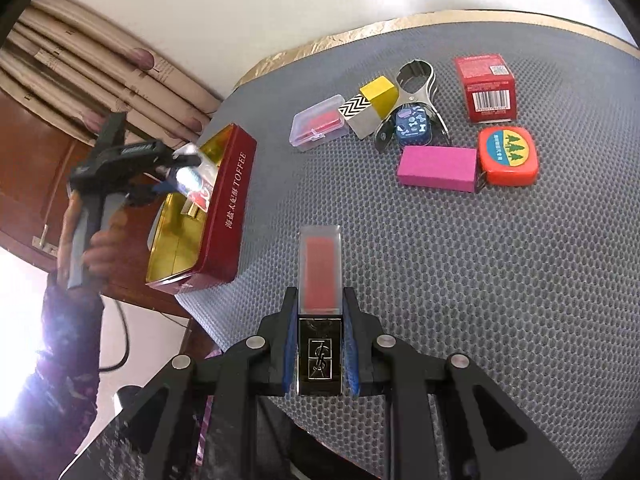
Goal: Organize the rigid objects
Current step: 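Place the floss box in the tin with the left tool while the right tool carries the lipstick there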
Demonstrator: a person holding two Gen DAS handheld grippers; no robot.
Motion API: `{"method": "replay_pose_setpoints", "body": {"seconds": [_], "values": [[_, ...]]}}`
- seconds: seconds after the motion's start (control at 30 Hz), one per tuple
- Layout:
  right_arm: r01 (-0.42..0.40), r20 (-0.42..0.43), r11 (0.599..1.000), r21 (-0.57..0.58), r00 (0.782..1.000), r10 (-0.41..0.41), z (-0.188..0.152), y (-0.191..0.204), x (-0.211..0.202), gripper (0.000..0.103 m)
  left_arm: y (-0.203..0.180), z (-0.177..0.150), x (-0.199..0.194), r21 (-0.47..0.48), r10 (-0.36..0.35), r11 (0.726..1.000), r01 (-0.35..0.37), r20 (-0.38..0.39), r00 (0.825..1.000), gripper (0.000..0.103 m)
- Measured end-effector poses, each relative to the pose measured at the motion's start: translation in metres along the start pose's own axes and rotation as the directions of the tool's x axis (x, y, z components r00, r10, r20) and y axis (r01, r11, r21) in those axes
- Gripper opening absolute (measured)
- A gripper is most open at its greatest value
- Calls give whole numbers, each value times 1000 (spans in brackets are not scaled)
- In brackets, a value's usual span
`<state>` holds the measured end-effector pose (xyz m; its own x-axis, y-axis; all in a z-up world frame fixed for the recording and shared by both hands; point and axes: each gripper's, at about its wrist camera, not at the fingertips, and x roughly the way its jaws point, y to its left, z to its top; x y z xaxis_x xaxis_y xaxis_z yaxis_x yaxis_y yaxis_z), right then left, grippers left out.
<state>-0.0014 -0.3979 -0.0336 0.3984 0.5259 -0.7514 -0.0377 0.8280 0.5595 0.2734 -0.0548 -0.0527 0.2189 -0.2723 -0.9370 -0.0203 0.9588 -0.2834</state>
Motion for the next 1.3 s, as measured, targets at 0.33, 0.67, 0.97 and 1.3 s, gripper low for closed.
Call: {"method": "replay_pose_setpoints", "body": {"seconds": [0.33, 0.67, 0.97, 1.3], "values": [[-17, 9, 999, -27, 1000, 17, 9, 15, 6, 20, 17, 30, 12, -35, -97, 994, 102, 123, 988, 64], [-131, -15, 981, -143, 991, 130, 40, 98, 26, 20, 85, -90, -120, -179, 126, 983, -37, 517, 847, 64], [-207, -183, 960, -189, 968, 173, 84, 198, 125, 20, 151, -185, -116, -329, 215, 942, -58, 463, 860, 64], [-154, -234, 986, -60, 963, 136, 123, 227, 218, 20, 137, -190, -107, -232, 201, 968, -100, 465, 862, 64]]}}
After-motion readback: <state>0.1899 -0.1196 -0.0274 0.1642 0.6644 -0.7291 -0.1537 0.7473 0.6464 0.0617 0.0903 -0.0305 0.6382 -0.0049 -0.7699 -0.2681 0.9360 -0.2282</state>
